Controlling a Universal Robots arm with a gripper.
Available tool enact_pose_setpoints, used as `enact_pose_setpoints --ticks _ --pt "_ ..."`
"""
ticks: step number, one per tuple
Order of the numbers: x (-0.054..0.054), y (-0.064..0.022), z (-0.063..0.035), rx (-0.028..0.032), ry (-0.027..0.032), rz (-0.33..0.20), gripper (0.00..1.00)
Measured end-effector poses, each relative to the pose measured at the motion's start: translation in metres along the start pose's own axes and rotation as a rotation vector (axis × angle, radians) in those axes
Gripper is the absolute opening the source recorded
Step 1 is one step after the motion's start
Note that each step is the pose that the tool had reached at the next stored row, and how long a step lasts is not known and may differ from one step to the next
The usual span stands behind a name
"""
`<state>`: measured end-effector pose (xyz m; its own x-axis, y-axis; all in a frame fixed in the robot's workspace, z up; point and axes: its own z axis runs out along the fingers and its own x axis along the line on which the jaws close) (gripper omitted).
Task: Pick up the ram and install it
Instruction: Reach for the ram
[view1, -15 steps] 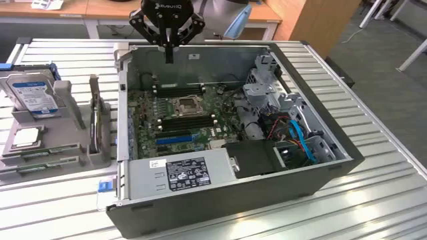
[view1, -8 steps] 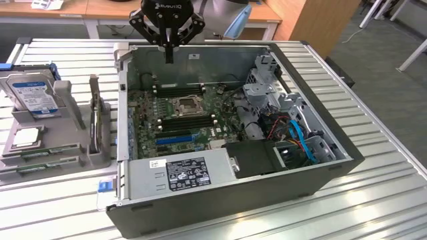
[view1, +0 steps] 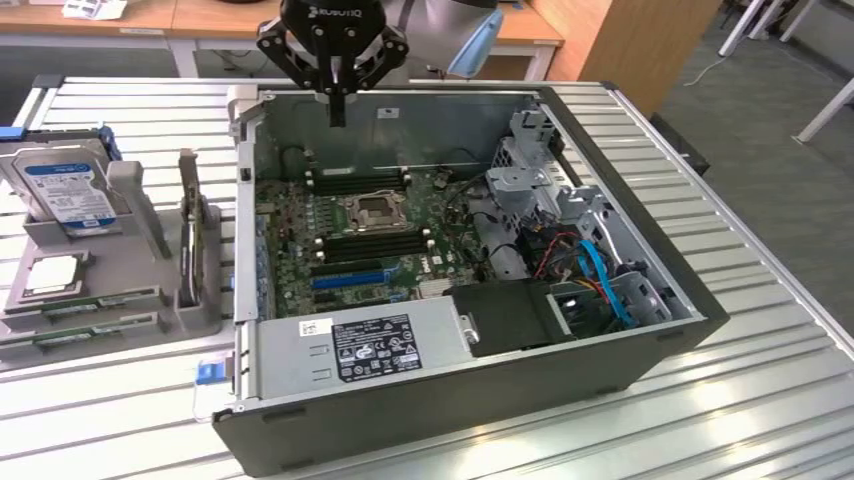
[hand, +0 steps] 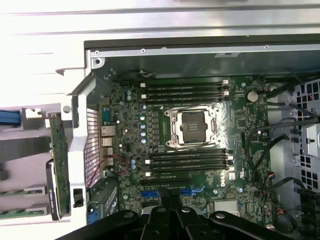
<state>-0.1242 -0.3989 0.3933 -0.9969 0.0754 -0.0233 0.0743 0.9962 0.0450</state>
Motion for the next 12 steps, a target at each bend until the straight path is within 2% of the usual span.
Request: enact_pose_setpoints --ticks 5,12 --pt "0.009 -0.0007 -0.0002 0.0 0.0008 0.0 0.1" --pt "0.028 -0.0021 -0.0006 0.0 0.0023 0.0 0.1"
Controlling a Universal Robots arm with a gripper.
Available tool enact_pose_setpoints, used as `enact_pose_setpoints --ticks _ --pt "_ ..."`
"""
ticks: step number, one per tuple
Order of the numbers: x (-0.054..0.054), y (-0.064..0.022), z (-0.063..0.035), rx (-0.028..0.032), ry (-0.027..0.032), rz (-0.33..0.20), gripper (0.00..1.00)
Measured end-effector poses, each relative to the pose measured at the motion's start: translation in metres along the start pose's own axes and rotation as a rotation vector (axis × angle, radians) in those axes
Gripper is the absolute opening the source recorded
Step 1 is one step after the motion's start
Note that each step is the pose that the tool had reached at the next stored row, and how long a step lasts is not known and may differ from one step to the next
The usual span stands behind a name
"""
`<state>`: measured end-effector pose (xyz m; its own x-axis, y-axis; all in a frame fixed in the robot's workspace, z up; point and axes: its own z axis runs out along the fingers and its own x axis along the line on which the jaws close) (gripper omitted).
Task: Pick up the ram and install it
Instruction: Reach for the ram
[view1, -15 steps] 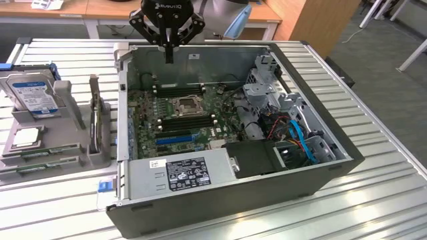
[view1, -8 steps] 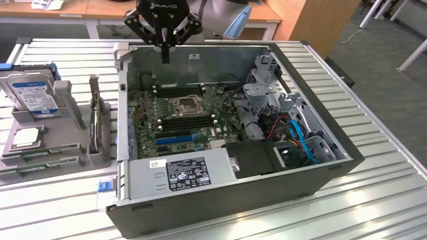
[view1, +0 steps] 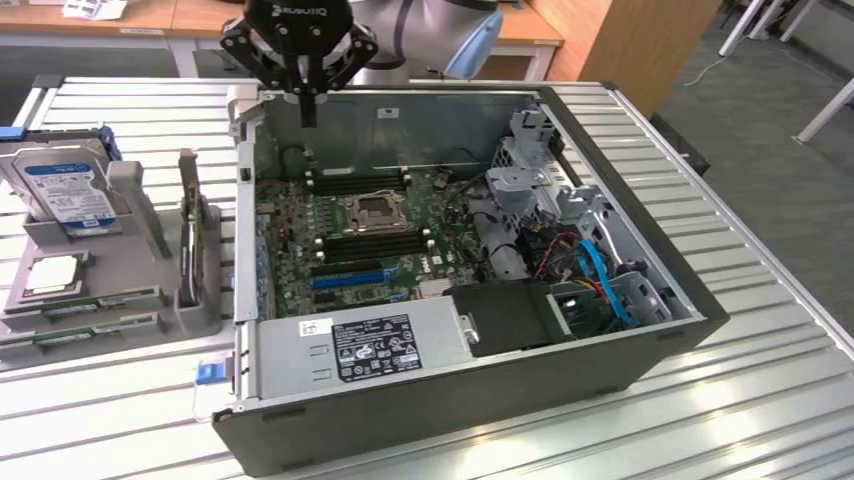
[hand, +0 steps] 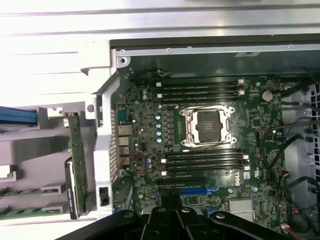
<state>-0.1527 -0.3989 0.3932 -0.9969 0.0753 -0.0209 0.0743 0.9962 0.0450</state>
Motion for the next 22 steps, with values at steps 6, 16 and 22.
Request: enact_pose_setpoints --ticks 6,16,22 --pt "0.015 -0.0011 -0.0003 0.0003 0.0025 0.0 0.1" --pt "0.039 -0.0029 -0.0007 0.0007 0.0082 0.0 0.1" --pt "0.053 -0.004 -0.001 0.0012 0.0141 0.001 0.1"
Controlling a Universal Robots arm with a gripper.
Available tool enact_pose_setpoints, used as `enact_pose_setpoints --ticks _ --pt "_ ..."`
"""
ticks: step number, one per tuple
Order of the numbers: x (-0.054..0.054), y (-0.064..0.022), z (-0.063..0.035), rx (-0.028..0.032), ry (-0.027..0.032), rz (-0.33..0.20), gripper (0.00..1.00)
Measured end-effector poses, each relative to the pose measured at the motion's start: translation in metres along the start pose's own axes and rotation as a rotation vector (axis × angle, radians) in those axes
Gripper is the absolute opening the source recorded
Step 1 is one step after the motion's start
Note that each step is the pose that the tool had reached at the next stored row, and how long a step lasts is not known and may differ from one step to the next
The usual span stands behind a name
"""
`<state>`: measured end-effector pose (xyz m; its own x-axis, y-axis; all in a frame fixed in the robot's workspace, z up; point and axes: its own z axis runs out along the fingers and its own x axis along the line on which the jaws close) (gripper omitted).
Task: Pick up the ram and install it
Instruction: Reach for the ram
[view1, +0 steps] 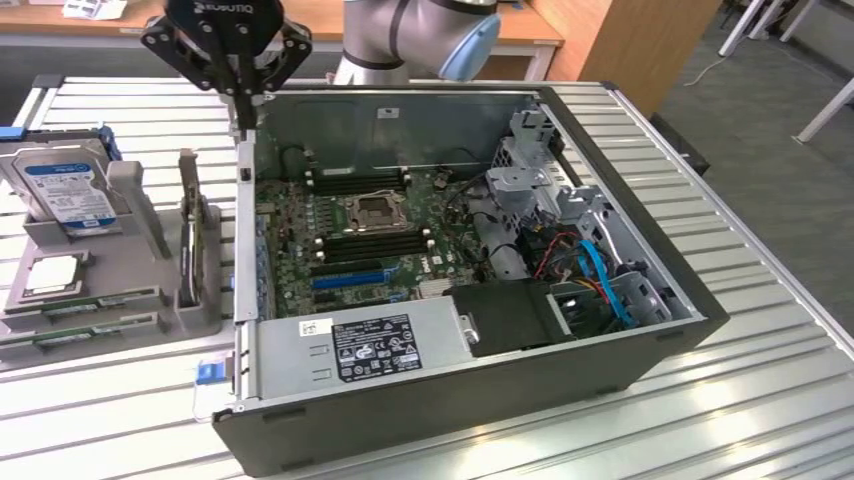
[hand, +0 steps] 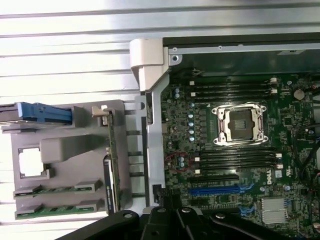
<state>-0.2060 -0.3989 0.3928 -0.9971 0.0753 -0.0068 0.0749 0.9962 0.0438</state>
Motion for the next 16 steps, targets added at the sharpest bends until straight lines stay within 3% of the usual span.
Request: enact_pose_setpoints --ticks 16 --pt "0.035 -0.0026 0.0 0.0014 0.0183 0.001 0.1"
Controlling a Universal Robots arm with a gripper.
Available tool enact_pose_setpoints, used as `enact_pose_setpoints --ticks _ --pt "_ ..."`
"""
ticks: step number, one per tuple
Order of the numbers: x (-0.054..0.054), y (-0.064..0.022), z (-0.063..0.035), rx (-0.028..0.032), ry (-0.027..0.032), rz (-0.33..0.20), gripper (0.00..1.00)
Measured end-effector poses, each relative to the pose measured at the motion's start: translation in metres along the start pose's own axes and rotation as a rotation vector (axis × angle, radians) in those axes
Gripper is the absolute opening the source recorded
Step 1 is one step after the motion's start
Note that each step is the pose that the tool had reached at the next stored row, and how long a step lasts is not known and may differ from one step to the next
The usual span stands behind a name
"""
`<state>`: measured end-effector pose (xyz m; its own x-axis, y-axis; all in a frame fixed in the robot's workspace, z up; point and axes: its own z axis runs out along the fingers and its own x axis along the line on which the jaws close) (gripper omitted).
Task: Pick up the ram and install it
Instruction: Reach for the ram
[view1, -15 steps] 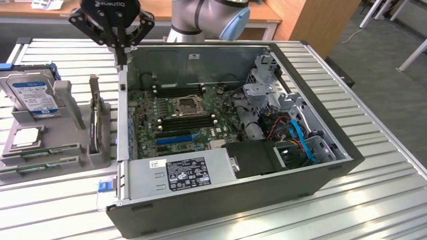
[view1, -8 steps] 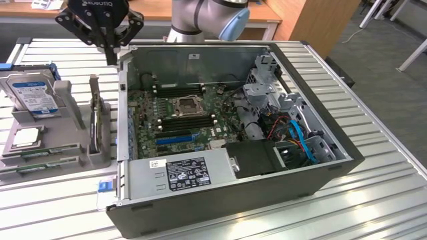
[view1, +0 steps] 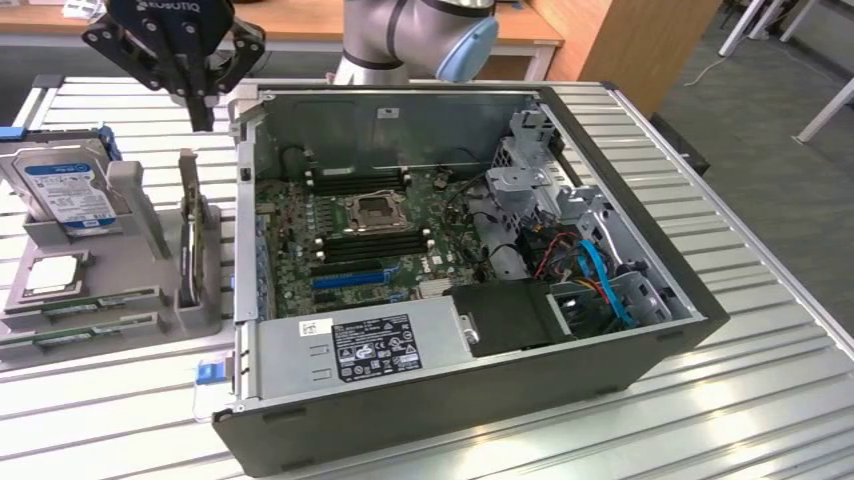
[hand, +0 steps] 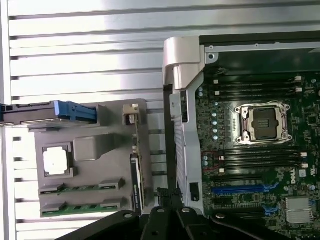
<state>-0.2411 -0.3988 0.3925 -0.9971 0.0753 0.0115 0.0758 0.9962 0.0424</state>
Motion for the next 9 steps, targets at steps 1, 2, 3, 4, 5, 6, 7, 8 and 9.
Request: enact_pose_setpoints --ticks 1,2,3,4,5,6,7,8,9 --pt "0.002 -0.0001 0.0001 0.0001 0.0012 0.0 0.1" --pt "0.004 -0.0003 0.0001 0.0002 0.0022 0.0 0.1" --pt "0.006 -0.0005 0.0002 0.0002 0.0033 0.0 0.1" --pt "0.008 -0.0006 0.0002 0.0004 0.0046 0.0 0.1" --pt "0.01 -0.0008 0.0002 0.0005 0.0059 0.0 0.1" --pt "0.012 -0.0009 0.0003 0.0005 0.0072 0.0 0.1" --pt "0.014 -0.0011 0.0003 0.0006 0.0085 0.0 0.1" --pt "0.016 -0.0012 0.0003 0.0007 0.0098 0.0 0.1" --pt "0.018 -0.0014 0.0004 0.0008 0.011 0.0 0.1"
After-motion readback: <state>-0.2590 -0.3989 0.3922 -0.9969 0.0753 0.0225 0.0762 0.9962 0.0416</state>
